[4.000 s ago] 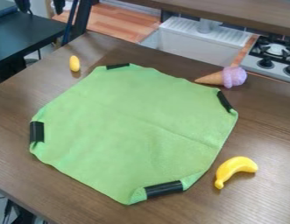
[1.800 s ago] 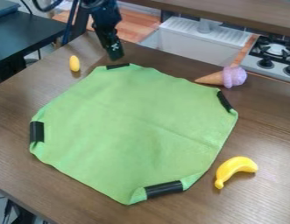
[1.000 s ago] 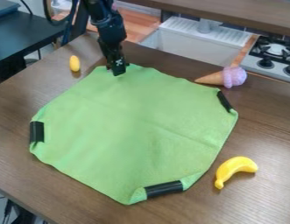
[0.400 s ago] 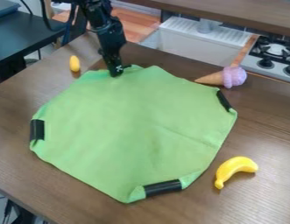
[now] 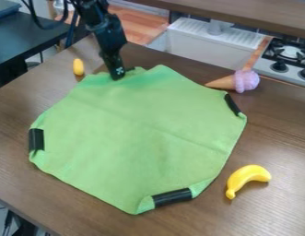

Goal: Folded the cloth from left to right

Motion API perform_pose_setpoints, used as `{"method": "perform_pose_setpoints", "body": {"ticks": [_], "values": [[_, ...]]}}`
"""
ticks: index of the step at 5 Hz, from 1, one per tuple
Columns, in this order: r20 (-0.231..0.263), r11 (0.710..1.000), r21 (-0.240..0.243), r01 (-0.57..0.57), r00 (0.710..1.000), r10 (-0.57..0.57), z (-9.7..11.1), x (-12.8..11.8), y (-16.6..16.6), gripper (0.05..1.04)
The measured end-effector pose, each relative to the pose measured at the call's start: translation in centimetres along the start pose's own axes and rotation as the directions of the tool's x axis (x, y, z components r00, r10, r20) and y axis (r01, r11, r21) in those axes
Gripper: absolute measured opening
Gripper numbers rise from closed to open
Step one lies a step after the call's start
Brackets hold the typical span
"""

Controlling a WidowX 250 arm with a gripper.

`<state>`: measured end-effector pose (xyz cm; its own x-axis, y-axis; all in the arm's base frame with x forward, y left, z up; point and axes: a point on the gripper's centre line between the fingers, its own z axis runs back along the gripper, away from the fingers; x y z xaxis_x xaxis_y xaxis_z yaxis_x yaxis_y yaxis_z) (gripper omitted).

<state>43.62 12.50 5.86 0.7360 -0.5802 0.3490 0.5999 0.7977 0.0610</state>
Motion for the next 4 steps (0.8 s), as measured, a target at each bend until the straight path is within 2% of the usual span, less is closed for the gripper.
{"method": "perform_pose_setpoints", "body": {"ticks": [1,2,4], "values": [[0.031,0.999,-0.004,0.034,0.999,-0.034,1.6,-0.1,-1.9,0.054],[0.043,0.997,-0.008,0.082,0.996,-0.082,2.4,0.1,-4.2,0.054],[0.012,0.982,-0.006,0.188,0.982,-0.188,1.8,0.5,-11.1,0.054]]}}
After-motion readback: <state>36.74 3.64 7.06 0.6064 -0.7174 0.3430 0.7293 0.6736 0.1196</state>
